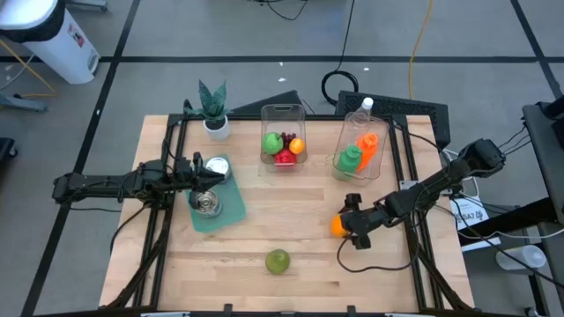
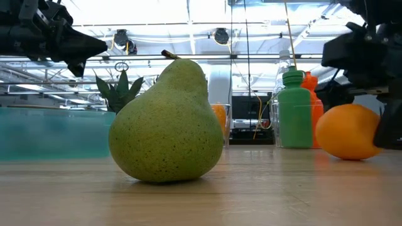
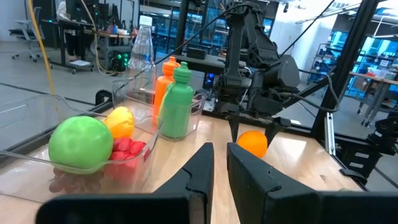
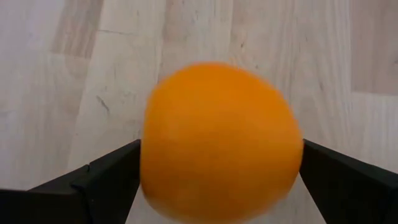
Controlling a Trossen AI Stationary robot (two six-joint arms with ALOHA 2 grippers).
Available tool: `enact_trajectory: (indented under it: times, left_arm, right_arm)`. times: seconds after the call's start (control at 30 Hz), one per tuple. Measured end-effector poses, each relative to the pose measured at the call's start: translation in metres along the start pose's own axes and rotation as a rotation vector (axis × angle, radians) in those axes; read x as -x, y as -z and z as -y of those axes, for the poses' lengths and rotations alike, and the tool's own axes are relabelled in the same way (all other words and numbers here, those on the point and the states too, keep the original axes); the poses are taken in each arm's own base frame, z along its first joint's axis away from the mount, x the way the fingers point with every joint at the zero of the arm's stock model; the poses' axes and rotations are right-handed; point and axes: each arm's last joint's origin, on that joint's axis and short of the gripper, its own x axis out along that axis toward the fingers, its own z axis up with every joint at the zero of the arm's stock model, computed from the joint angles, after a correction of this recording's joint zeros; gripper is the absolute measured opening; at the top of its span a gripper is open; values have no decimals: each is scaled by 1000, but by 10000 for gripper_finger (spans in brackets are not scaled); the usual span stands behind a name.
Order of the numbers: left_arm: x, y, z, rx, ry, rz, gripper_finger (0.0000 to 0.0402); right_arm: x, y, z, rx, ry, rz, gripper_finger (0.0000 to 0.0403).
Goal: Pick & Place Food Item
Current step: Put the orange into the left transparent bin
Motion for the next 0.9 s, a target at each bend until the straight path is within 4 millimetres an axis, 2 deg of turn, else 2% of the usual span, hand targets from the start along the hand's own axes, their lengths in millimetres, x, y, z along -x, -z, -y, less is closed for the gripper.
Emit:
enact_trajectory:
  times: [0.17, 0.47, 0.7, 0.9]
  left_arm:
    - [0, 0, 0, -12, 0, 0, 51]
    - [0, 0, 0, -14, 0, 0, 51]
    - [0, 0, 0, -9, 0, 0, 51]
    - [0, 0, 0, 18, 0, 0, 51]
  right_arm:
    - [-1, 3, 1, -32, 2, -5, 388]
    - [0, -11, -4, -26, -56, 128, 308]
    - [4, -24, -3, -63, -66, 263, 310]
    - [17, -53, 7, -134, -74, 363, 307]
